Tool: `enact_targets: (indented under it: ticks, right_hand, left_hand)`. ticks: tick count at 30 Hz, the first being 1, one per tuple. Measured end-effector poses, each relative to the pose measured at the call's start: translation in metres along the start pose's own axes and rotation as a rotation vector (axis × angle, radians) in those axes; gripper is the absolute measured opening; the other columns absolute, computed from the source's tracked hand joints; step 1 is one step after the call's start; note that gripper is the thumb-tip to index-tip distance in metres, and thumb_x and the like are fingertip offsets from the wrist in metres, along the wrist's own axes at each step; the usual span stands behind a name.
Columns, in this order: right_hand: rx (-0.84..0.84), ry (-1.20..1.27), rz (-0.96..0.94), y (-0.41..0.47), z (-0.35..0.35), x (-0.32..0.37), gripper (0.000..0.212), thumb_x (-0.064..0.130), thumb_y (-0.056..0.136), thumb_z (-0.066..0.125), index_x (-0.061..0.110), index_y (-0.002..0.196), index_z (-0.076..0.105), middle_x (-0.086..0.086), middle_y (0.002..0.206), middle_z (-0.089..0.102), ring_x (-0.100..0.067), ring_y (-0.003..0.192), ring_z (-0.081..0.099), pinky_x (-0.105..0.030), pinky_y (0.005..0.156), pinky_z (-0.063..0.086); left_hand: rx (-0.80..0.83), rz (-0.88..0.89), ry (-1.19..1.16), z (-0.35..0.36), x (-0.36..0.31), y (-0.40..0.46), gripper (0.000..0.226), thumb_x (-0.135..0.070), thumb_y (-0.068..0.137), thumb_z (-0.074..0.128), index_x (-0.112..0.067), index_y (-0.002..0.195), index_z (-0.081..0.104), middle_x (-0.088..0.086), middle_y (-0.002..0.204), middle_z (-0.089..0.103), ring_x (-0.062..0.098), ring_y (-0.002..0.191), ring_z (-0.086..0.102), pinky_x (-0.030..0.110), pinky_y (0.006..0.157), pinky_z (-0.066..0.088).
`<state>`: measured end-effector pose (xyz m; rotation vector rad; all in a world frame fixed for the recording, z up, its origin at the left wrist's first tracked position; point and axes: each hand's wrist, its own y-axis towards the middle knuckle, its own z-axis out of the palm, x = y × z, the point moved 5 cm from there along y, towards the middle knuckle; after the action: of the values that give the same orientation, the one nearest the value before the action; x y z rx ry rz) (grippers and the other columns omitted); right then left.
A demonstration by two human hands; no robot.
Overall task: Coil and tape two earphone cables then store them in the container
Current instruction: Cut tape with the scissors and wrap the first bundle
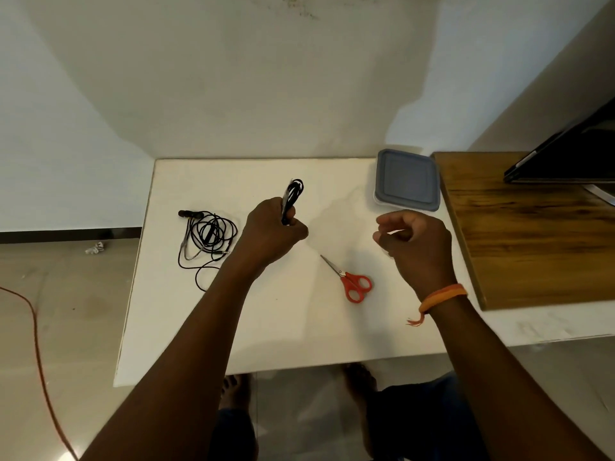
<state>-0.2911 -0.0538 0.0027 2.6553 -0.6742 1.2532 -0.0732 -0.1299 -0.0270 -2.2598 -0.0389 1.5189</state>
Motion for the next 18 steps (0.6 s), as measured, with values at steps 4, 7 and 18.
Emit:
enact_targets:
  ticks: [4,7,18]
  right_hand:
    - [0.166,0.139,0.112,0.001,0.031,-0.010,0.038,-0.002,0.079,0.071,0.018,0.111,0.066,-0.003,0.108,0.069,-0.018,0.092,0.065,-0.032,0.078,0.057]
    - [0.456,0.205,0.024,0.002,0.054,0.005,0.058,-0.005,0.077,0.068,0.028,0.124,0.060,0.010,0.127,0.059,-0.008,0.117,0.053,-0.026,0.095,0.044]
    - [0.621,0.376,-0.090,0.011,0.061,0.024,0.015,0.007,0.087,0.067,0.005,0.099,0.074,-0.009,0.095,0.074,-0.020,0.092,0.069,-0.028,0.087,0.055]
  left_hand:
    - [0.090,0.040,0.001,0.003,-0.003,-0.003,0.031,-0.006,0.075,0.067,-0.020,0.072,0.039,0.006,0.075,0.053,0.018,0.067,0.043,0.033,0.061,0.038]
    - [0.168,0.057,-0.038,0.004,-0.007,-0.005,0.034,-0.005,0.076,0.069,-0.020,0.073,0.039,0.008,0.077,0.059,0.016,0.064,0.045,0.032,0.060,0.039]
    - [0.236,0.028,-0.184,-0.003,-0.007,-0.008,0.035,-0.012,0.068,0.071,-0.020,0.074,0.038,0.008,0.076,0.065,0.016,0.057,0.045,0.033,0.056,0.036]
